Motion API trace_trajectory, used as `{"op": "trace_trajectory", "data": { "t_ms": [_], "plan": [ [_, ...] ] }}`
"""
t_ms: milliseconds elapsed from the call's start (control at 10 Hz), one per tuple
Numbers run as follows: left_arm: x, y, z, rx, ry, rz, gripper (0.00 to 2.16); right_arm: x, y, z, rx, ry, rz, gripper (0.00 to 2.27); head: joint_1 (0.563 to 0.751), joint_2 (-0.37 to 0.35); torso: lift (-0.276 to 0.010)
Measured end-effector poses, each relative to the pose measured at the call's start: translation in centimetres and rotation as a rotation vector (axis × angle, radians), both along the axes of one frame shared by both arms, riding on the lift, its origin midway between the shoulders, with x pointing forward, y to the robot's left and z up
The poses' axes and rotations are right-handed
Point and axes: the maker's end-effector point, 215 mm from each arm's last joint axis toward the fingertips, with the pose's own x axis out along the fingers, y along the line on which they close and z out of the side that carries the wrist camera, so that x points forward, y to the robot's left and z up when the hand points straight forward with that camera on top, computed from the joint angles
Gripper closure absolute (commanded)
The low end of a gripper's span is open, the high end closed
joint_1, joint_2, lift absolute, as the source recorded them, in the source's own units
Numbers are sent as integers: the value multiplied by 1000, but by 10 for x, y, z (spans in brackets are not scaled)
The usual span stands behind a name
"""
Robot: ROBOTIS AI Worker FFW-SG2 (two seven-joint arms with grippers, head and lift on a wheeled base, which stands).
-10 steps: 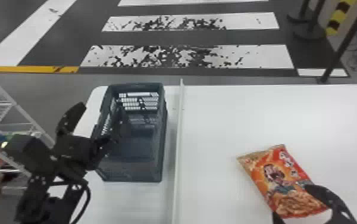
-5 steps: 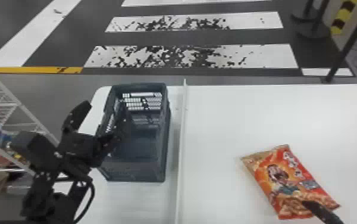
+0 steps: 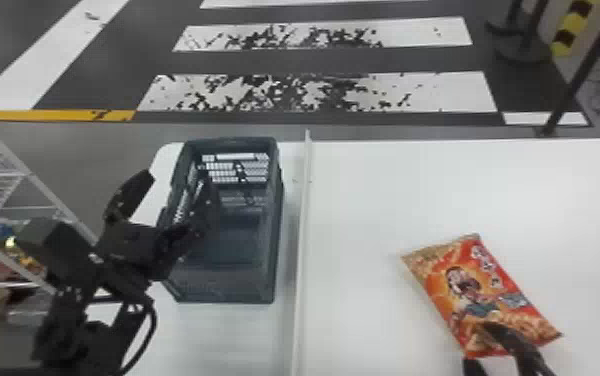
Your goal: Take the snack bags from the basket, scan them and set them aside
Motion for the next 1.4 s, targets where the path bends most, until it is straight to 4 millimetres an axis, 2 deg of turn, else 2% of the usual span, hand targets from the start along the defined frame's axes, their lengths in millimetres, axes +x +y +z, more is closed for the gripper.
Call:
{"op": "trace_trajectory", "data": {
  "t_ms": [300, 400, 600, 700, 900, 1000, 1200, 1300, 1400],
  "plan": [
    [1, 2, -6, -3, 14, -3, 53, 3, 9, 0, 10, 5, 0, 2250, 695, 127, -75],
    [2, 2, -6, -4, 14, -4, 53, 8, 11, 6, 66, 9, -18, 2250, 695, 130, -75],
    [2, 1, -6, -11, 14, -8, 53, 27, 8, 24, 295, 73, -114, 2250, 695, 121, -75],
    [2, 1, -6, -12, 14, -9, 53, 38, 8, 39, 466, 129, -174, 2250, 695, 118, -75],
    [2, 0, -6, -14, 14, -11, 53, 62, 6, 81, 806, 203, -323, 2250, 695, 114, -75],
    [2, -2, -5, -15, 13, -14, 53, 70, 2, 101, 917, 212, -385, 2250, 695, 102, -75],
    [4, -7, -6, -19, 20, -22, 53, 79, -3, 145, 1149, 230, -447, 2250, 695, 87, -75],
    [4, -11, -8, -22, 27, -28, 53, 82, -12, 168, 1297, 234, -456, 2250, 695, 75, -75],
    [4, -15, -9, -21, 29, -35, 53, 81, -28, 179, 1461, 246, -490, 2250, 695, 50, -75]
  ]
}}
